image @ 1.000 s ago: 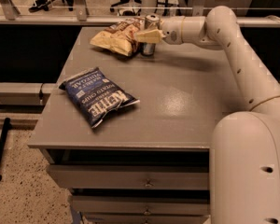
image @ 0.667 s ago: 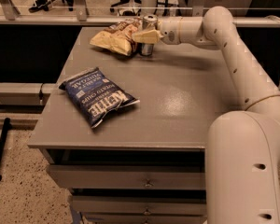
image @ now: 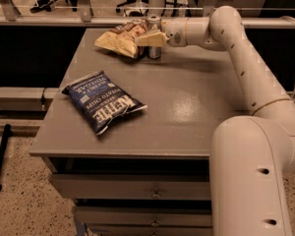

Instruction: Move redbull can near brown chip bag

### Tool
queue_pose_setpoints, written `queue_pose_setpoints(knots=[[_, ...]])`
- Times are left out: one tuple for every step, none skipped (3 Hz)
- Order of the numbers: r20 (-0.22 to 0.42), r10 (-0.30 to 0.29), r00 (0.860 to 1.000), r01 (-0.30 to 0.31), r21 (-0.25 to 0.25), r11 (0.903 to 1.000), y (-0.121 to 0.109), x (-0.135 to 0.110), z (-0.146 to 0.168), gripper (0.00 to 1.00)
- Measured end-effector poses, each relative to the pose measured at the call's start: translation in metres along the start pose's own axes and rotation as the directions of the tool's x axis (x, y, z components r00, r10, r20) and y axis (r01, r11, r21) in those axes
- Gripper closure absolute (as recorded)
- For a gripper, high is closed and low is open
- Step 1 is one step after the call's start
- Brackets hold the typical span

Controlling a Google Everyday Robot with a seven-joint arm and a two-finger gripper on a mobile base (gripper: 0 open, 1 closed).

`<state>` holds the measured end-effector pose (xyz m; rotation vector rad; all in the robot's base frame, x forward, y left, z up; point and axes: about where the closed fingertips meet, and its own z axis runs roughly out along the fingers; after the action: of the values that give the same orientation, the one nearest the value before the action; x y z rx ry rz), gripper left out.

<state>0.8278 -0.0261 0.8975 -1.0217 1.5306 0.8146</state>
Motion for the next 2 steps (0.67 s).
queue_pose_setpoints(knots=[[-0.009, -0.025, 1.000, 0.025, -0.003, 0.9997, 0.001, -0.004, -0.009, 0.00], [-0.037, -0.109, 0.993, 0.110, 0.050, 0.9926, -0.003, -0.030, -0.064, 0.00]])
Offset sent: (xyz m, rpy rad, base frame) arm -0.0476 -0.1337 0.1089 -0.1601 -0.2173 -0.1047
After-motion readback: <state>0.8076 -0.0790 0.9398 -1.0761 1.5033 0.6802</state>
